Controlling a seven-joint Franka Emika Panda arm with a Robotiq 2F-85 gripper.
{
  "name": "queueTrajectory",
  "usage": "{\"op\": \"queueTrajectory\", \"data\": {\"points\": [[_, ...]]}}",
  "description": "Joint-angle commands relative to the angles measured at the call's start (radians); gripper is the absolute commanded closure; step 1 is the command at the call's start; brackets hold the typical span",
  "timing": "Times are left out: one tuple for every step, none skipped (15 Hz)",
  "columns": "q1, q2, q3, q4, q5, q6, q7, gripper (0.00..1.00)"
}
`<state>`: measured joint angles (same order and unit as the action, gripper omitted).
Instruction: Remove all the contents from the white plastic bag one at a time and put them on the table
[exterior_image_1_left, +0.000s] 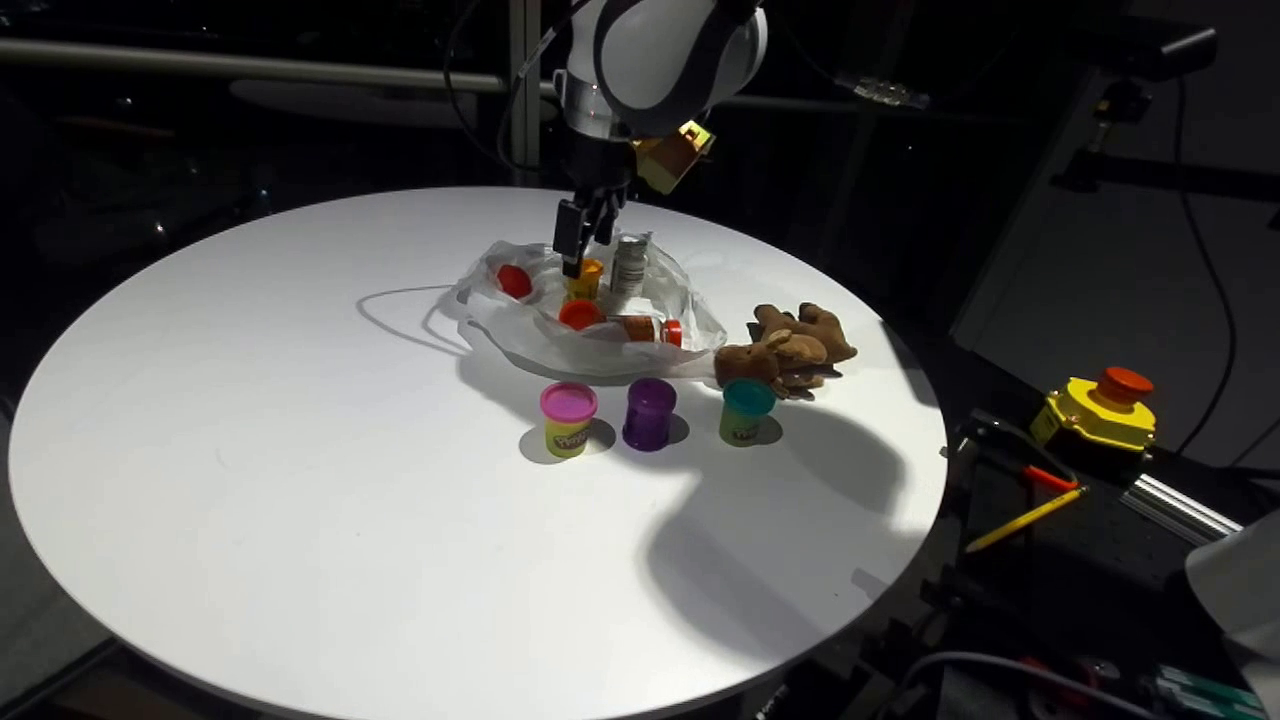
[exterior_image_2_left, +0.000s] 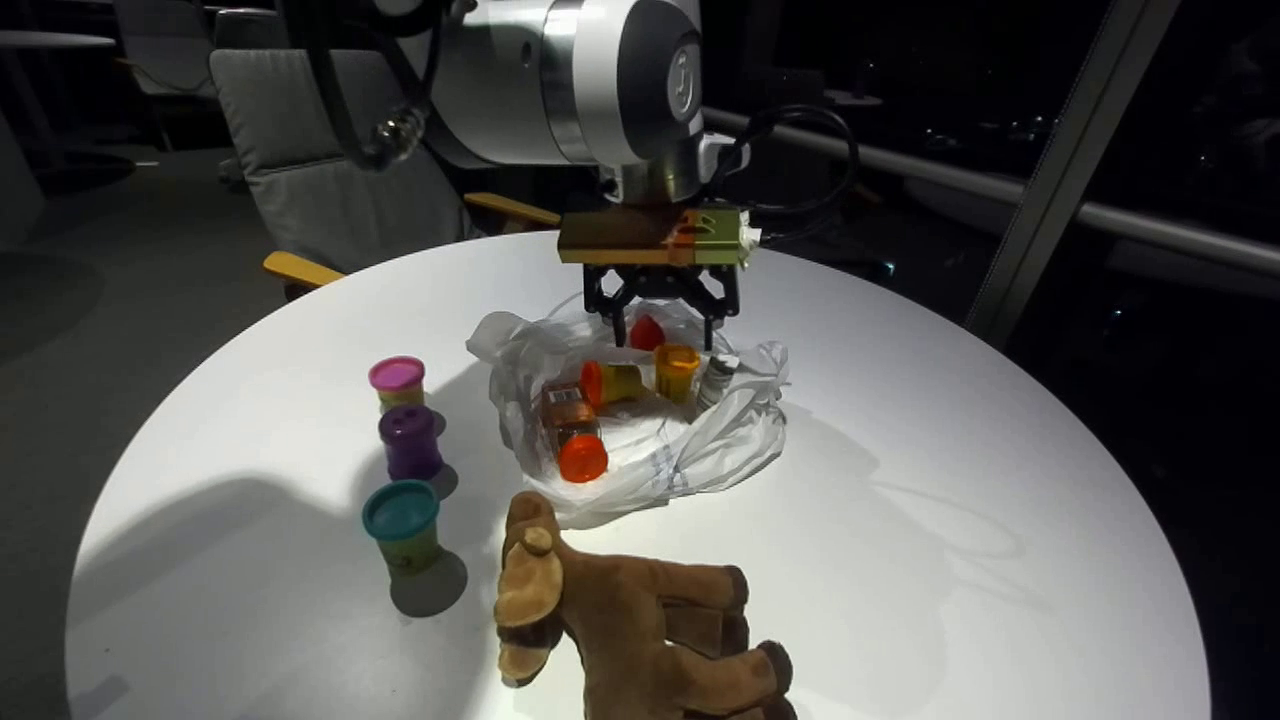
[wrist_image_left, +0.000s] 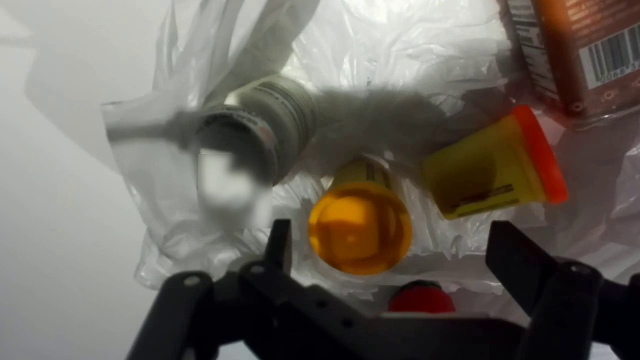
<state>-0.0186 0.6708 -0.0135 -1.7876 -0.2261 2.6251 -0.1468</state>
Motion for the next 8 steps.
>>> {"op": "queueTrajectory", "data": {"points": [[0.014, 0.076, -0.024, 0.115, 0.002, -0.047, 0.004, 0.00], [0.013, 0.088, -0.025, 0.129, 0.003, -0.057, 0.003, 0.00], [0.012, 0.104, -0.026, 0.146, 0.004, -0.065, 0.000, 0.00], [0.005, 0.115, -0.023, 0.160, 0.009, -0.076, -0.008, 0.25], [0.005, 0.128, -0.025, 0.175, 0.009, -0.083, -0.007, 0.26], [0.002, 0.131, -0.021, 0.181, 0.013, -0.090, -0.012, 0.34], [0.000, 0.136, -0.020, 0.189, 0.013, -0.093, -0.014, 0.42], [0.001, 0.135, -0.020, 0.191, 0.012, -0.093, -0.014, 0.49]]}}
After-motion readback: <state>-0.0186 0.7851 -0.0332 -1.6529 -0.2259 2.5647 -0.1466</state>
